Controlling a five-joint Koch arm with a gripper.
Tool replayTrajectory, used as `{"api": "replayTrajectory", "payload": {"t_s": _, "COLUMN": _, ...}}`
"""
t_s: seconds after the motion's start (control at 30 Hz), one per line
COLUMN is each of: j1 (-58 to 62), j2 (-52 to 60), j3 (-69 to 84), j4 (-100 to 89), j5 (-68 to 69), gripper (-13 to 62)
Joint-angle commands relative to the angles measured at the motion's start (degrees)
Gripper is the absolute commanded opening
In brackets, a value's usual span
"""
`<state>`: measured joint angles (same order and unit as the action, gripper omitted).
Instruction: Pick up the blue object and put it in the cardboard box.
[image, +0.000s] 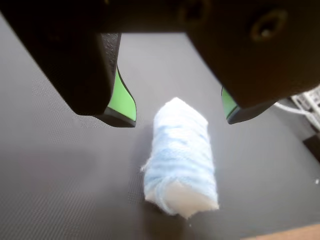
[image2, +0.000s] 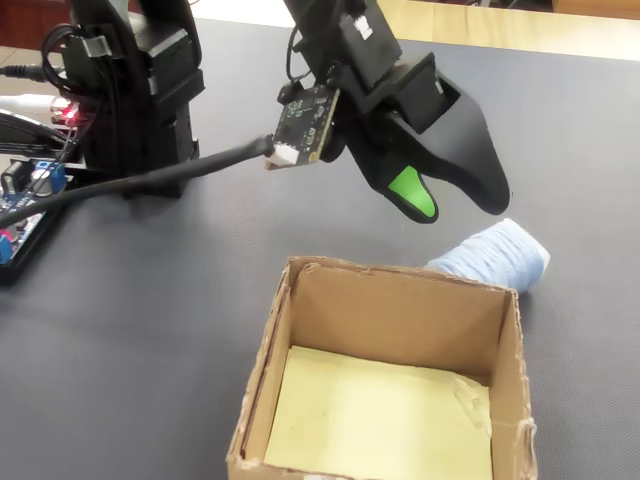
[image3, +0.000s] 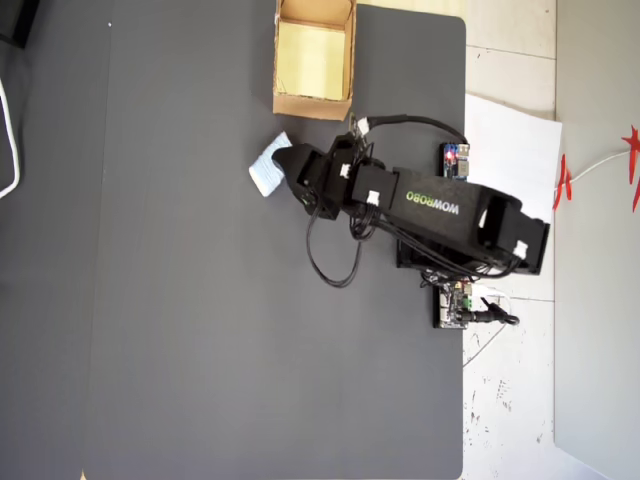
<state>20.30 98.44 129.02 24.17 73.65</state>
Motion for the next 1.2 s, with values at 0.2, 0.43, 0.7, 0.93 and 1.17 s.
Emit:
{"api": "replayTrajectory", "payload": {"t_s": 0.2, "j1": 0.53, "j2": -7.91, "j3": -8.79, "j4": 0.35, "j5": -1.49, "gripper": 33.0}}
{"api": "replayTrajectory", "payload": {"t_s": 0.43, "j1": -0.7, "j2": -13.18, "j3": -12.57, "j4": 0.18, "j5": -2.11, "gripper": 31.0}}
{"api": "replayTrajectory", "payload": {"t_s": 0.7, "j1": -1.14, "j2": -16.35, "j3": -14.41, "j4": -2.02, "j5": -2.64, "gripper": 17.8}}
{"api": "replayTrajectory", "payload": {"t_s": 0.93, "j1": -0.62, "j2": -14.85, "j3": -12.66, "j4": -11.34, "j5": -3.43, "gripper": 0.3}}
{"api": "replayTrajectory", "payload": {"t_s": 1.17, "j1": 0.35, "j2": -6.06, "j3": -4.66, "j4": -23.03, "j5": 3.87, "gripper": 0.4}}
